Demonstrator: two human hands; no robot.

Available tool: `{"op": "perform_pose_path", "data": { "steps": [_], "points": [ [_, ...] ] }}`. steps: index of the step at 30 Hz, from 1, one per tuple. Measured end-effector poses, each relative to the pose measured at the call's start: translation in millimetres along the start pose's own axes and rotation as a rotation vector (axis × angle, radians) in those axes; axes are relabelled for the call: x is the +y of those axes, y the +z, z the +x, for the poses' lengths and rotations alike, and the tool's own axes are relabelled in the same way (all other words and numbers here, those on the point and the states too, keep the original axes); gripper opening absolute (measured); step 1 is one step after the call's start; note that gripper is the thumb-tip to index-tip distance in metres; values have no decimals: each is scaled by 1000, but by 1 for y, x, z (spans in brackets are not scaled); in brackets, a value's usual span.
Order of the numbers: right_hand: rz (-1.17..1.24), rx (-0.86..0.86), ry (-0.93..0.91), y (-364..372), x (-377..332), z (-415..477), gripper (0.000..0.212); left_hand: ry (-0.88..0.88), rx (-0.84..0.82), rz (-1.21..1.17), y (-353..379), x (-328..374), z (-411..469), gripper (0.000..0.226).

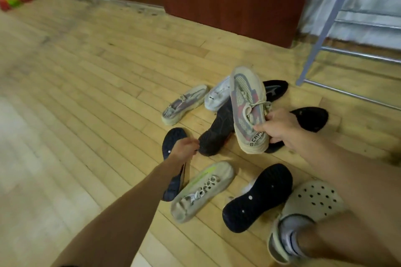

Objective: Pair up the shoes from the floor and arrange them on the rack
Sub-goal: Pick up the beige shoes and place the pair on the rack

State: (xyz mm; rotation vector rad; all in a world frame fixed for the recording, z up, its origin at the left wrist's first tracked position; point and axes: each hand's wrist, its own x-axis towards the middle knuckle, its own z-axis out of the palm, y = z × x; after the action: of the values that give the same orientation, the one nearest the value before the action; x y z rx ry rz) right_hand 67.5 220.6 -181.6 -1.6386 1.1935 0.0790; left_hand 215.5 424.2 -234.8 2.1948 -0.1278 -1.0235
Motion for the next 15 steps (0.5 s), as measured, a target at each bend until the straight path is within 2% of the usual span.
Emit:
{"op": "perform_pose_path", "data": {
  "steps": [5, 7, 10, 15],
  "points": [
    [9, -13, 17, 33, 5, 21, 16, 190, 21, 506, -34, 13, 50, 19],
    [14, -17, 29, 47, 8, 34, 15, 213, 42, 668, -49, 16, 84, 27],
    [-7, -17, 52, 63, 10, 55, 19, 207, 31, 815, -61, 17, 131, 48],
    [-100, -43, 80, 76, 13, 88, 25, 124, -149, 1086, -57, 16, 190, 49]
  ]
}}
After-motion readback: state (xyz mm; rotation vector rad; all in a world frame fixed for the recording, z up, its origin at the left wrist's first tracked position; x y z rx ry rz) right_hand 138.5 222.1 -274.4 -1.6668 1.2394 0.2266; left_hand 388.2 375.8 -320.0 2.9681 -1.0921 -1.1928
